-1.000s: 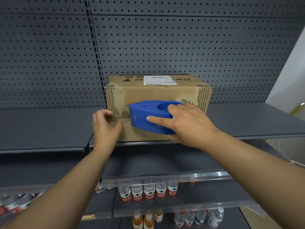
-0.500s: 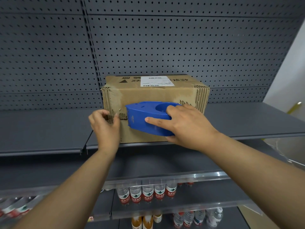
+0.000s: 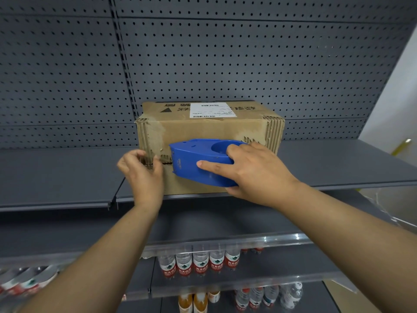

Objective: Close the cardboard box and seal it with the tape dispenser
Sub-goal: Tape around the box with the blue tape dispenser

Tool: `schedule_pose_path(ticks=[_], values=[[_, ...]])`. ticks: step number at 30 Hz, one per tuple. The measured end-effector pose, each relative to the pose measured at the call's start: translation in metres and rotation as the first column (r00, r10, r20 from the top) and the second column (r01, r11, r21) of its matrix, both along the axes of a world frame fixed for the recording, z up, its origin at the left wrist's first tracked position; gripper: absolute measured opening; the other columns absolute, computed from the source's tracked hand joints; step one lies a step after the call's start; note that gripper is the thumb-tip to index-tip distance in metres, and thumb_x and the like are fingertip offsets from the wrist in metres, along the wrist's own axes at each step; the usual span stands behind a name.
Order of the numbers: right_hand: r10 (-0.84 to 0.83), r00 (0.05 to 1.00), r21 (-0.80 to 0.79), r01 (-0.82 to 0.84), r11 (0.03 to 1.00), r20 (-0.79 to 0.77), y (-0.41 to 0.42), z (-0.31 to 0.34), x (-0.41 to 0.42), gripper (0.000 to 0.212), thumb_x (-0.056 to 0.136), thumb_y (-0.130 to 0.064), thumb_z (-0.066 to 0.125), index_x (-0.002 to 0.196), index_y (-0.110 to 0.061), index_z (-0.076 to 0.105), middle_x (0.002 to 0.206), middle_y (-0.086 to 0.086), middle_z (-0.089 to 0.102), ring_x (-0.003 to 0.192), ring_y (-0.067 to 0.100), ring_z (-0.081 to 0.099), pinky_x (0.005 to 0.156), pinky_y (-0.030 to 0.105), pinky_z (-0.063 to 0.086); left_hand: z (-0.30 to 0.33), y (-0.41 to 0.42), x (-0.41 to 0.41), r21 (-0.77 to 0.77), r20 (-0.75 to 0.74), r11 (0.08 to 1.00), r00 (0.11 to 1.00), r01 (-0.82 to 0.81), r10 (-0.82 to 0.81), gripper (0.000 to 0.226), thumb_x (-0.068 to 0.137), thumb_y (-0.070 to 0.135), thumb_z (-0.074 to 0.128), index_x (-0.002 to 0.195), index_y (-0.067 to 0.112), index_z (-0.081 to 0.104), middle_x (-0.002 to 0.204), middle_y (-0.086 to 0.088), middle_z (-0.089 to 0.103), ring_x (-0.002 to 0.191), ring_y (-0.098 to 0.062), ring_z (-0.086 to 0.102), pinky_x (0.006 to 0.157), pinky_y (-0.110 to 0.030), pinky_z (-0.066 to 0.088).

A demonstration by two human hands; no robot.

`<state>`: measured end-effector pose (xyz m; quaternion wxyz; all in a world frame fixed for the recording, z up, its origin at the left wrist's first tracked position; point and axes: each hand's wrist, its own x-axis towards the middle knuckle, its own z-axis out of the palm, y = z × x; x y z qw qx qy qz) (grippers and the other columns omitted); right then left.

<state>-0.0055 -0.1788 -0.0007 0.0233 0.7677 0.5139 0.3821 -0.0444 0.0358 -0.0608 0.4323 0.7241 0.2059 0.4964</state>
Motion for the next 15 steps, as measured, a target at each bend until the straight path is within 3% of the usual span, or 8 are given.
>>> schedule_pose_path(ticks=[7,13,15], values=[[0.009,1.0,0.024,-0.009,1.0,-0.011,-0.0026,0.0001,0.0003,0.072,0.052,-0.031,0.086,0.12,-0.028,0.064,0.073,0.011,0.058,0.059,0.028,0.058,0.058,0.035,0.048,0.0021,-0.0044,-0.0006,0.053,-0.035,0.999,0.999,0.0,0.002,0.026,0.086,0.006,0.058,0.106,0.001,0.041,0.114,-0.019,0.04,0.086,-0.016,0.039,0.069,-0.012,0.03],[0.006,1.0,0.029,-0.006,1.0,-0.008,-0.0053,0.0012,0.001,0.072,0.049,-0.031,0.086,0.118,-0.027,0.065,0.072,0.01,0.057,0.058,0.027,0.058,0.058,0.035,0.049,0.0027,-0.0087,-0.0004,0.066,-0.064,0.998,0.998,-0.01,0.014,0.025,0.087,0.007,0.057,0.106,0.004,0.041,0.112,-0.014,0.04,0.089,-0.016,0.04,0.072,-0.019,0.033],[0.012,1.0,0.024,-0.011,1.0,-0.012,-0.0061,0.0012,0.0018,0.072,0.051,-0.031,0.086,0.119,-0.027,0.064,0.073,0.011,0.058,0.059,0.028,0.059,0.059,0.036,0.05,0.0028,-0.0083,0.0012,0.057,-0.055,0.998,0.998,-0.023,0.026,0.024,0.087,0.008,0.057,0.104,0.006,0.04,0.112,-0.014,0.04,0.089,-0.019,0.042,0.075,-0.028,0.038]])
